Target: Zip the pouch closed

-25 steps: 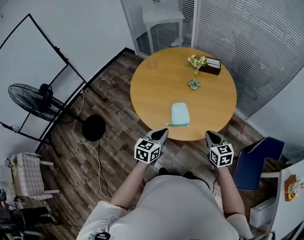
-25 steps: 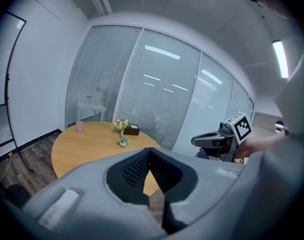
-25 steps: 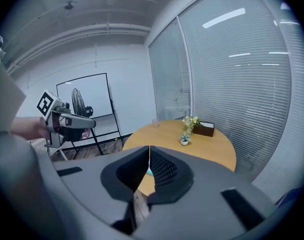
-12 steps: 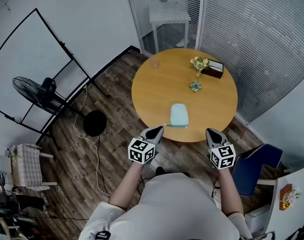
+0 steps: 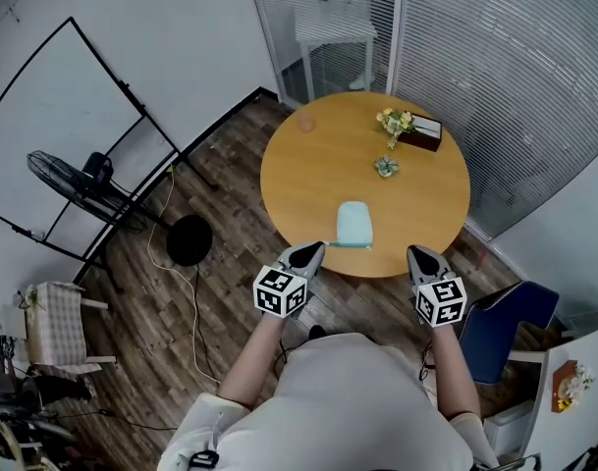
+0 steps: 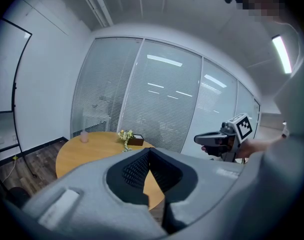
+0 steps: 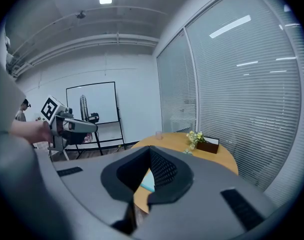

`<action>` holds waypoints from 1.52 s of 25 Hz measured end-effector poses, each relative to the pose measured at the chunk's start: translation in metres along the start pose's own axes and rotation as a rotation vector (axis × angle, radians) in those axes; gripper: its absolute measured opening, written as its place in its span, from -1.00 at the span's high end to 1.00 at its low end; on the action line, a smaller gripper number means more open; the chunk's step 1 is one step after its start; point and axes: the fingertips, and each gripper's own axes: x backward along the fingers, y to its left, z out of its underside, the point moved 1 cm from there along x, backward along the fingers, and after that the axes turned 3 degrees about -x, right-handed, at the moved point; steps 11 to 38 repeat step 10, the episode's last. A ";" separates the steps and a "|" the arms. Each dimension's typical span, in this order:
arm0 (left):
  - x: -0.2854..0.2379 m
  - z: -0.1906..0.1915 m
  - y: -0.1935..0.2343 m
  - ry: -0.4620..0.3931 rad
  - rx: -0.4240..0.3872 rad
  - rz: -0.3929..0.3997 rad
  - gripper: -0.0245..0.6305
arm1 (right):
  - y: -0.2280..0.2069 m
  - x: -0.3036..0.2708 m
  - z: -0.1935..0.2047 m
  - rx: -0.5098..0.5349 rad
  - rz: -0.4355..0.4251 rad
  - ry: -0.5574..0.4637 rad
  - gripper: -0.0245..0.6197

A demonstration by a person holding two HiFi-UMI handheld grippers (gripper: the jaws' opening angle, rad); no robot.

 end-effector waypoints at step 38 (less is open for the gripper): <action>-0.007 -0.003 -0.004 -0.007 0.000 0.006 0.87 | -0.009 0.003 -0.004 -0.002 0.002 -0.023 0.92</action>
